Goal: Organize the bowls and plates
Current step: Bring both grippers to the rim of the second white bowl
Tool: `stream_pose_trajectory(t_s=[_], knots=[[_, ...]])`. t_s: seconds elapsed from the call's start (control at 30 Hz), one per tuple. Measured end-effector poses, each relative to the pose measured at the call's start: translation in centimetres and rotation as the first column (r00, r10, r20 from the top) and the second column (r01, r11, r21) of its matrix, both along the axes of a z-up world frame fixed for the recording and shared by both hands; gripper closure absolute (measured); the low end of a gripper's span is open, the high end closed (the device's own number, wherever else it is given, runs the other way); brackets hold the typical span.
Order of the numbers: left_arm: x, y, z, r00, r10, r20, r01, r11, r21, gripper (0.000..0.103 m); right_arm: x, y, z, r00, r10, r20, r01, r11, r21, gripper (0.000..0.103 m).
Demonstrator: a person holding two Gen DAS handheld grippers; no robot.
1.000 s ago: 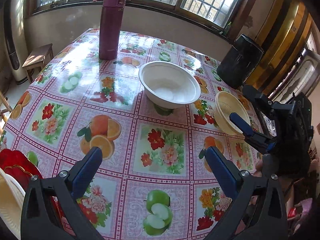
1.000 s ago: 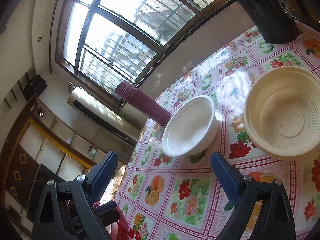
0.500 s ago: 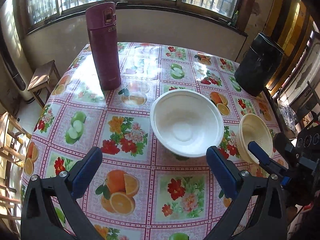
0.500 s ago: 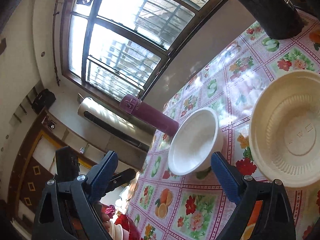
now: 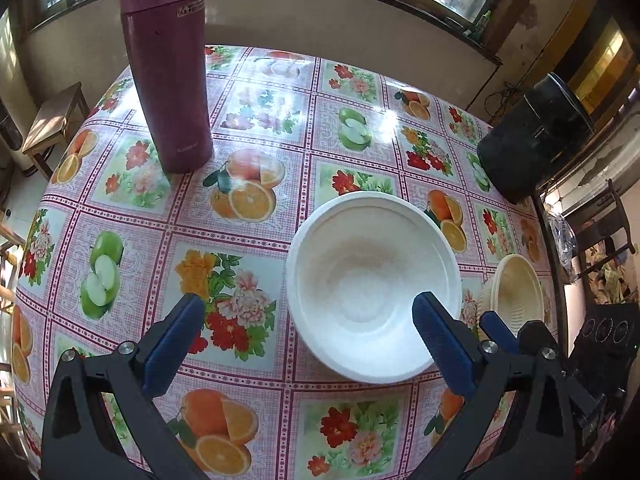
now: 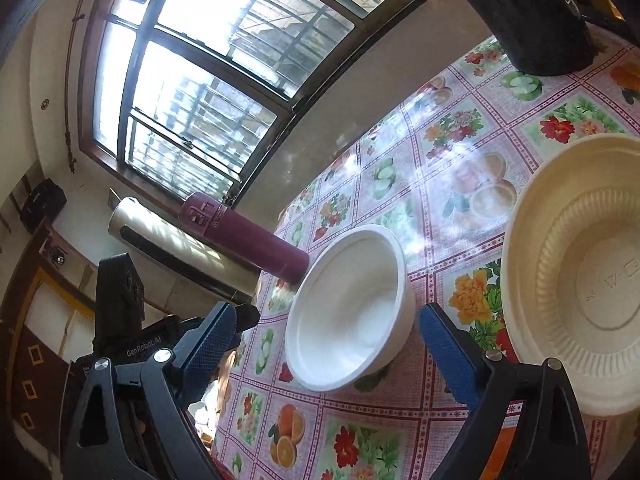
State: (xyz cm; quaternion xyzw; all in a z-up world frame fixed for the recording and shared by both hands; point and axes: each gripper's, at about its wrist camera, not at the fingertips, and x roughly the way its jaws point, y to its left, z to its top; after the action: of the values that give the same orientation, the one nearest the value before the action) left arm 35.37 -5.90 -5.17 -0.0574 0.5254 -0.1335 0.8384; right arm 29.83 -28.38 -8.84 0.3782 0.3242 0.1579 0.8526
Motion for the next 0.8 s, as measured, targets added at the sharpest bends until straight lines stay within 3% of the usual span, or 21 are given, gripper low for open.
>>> stream_pose_trajectory(t_s=[0.23,0.63,0.8], knots=[[2.0,0.7,-1.3,0.999,0.015,-0.049,-0.019,0.996,-0.082,0.000,1.1,0.8,-1.0,0.999,0.013,-0.034,-0.013,1.000,-0.005,0.020],[2.7,-0.4,-3.7,0.997,0.022,-0.069,-0.025,0.999,-0.045,0.000,1.5,0.7,-3.0,0.993,-0.061,-0.097,0.056,0.997,-0.049,0.031],[2.4,-0.8,-3.5,0.999,0.030,-0.017,-0.030,0.999,0.030,0.000,1.2,0.3,-3.4,0.991,-0.088,-0.101,0.082,0.995,-0.062,0.034]])
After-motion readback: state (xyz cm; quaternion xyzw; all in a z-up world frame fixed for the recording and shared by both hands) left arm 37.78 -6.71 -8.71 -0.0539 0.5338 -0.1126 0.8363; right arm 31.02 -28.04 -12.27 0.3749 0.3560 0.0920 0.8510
